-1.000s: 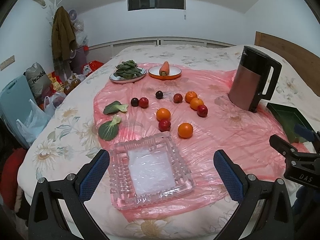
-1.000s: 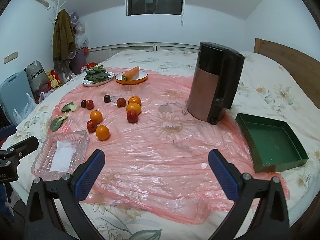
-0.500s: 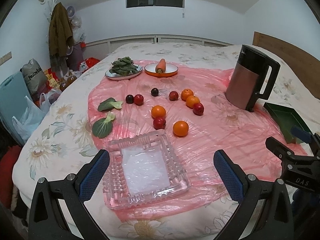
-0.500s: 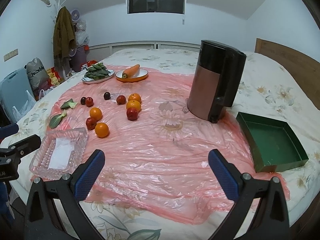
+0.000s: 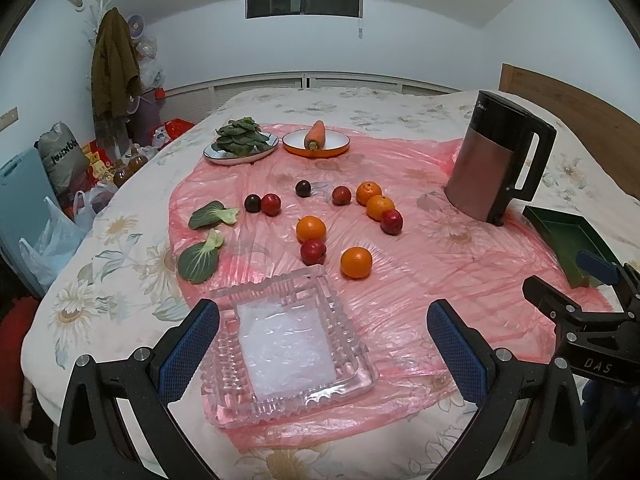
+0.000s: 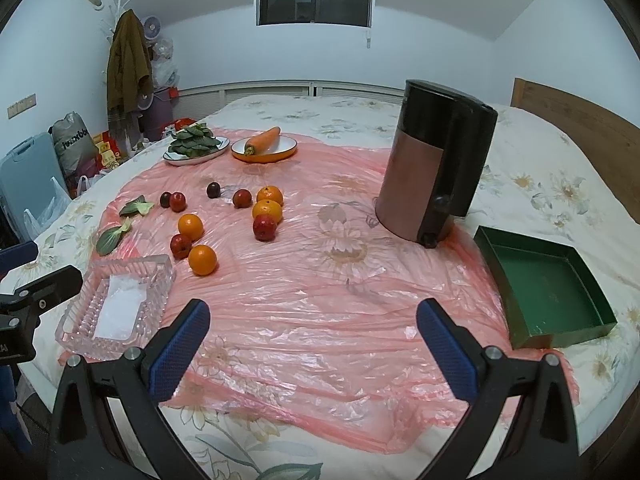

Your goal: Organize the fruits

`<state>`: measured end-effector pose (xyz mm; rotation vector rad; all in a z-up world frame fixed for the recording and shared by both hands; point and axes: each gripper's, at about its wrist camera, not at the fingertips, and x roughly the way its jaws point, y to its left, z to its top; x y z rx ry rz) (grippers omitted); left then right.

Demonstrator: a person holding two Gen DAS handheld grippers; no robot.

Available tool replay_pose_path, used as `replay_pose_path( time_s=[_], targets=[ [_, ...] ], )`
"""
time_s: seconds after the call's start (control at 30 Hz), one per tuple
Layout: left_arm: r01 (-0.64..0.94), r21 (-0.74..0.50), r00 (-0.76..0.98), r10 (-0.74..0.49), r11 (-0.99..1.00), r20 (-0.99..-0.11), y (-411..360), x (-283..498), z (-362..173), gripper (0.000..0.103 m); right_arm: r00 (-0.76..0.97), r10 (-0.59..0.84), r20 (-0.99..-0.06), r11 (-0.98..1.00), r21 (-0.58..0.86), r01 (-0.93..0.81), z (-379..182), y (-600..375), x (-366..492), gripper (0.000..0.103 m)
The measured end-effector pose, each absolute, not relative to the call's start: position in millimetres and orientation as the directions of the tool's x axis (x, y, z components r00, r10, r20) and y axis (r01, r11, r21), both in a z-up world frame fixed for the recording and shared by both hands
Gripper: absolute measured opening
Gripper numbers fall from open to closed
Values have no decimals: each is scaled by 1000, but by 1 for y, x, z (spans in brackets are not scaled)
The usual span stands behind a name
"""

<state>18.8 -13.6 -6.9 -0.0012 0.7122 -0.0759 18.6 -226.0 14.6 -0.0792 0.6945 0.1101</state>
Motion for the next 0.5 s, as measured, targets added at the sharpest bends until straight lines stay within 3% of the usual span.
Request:
replay_pose_path(
  time_s=[0.5],
  targets=[
    [62,-52,729,-81,997,-679,-11,44,-16,102,759,104,-643,987,-29,-161,14,-222,40,103]
  ],
)
